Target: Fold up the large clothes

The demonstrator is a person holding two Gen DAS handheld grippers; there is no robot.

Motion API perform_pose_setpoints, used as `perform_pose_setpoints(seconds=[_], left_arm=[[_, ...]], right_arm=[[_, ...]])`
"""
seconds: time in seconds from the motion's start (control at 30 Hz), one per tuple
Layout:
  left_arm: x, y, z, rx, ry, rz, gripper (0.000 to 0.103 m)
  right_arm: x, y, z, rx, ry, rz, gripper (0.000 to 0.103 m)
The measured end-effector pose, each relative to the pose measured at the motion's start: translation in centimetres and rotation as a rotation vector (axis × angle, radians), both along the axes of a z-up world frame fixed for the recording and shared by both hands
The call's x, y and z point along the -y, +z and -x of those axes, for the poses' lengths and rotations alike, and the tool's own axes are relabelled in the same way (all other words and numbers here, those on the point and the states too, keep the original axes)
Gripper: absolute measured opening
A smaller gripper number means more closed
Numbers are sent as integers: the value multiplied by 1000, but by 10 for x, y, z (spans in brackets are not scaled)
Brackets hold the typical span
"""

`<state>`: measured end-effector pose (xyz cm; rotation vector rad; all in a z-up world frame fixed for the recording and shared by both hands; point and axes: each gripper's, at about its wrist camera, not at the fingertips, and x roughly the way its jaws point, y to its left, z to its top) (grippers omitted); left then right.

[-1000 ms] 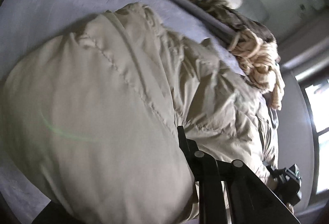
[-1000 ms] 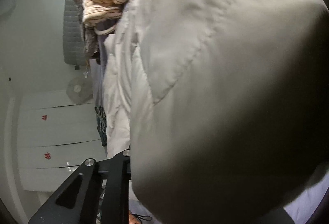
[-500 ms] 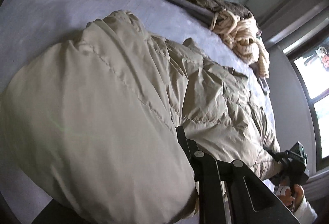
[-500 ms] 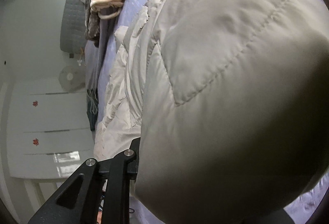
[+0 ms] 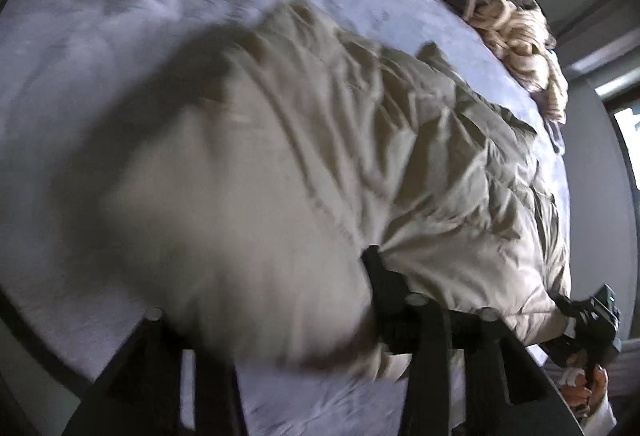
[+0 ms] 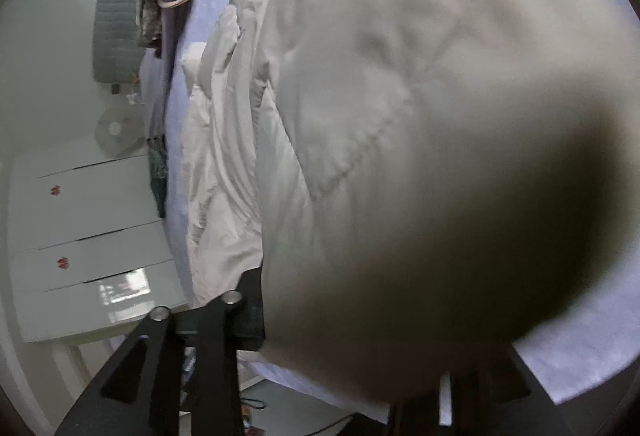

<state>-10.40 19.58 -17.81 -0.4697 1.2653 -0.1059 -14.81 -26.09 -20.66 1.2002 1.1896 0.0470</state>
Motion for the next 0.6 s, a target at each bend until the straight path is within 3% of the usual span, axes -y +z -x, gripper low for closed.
perform_pose_setpoints(seconds=[0.13, 0.27, 0.37, 0.47, 0.6], left_arm=[[-25, 30, 20, 36, 49, -83, 46], [-33, 60, 29, 126, 76, -193, 46], [-34, 66, 21, 144, 79, -151, 46], [-19, 47, 2, 104, 53, -168, 46], [-4, -1, -14, -30, 37, -249, 46]], right_arm=[[10, 30, 10, 7, 65, 124, 43], [13, 70, 36, 67, 139, 298, 17], [15, 95, 51, 123, 153, 372, 12], [19, 106, 44, 153, 146, 416, 12], [23, 80, 13, 78, 144, 453, 12]])
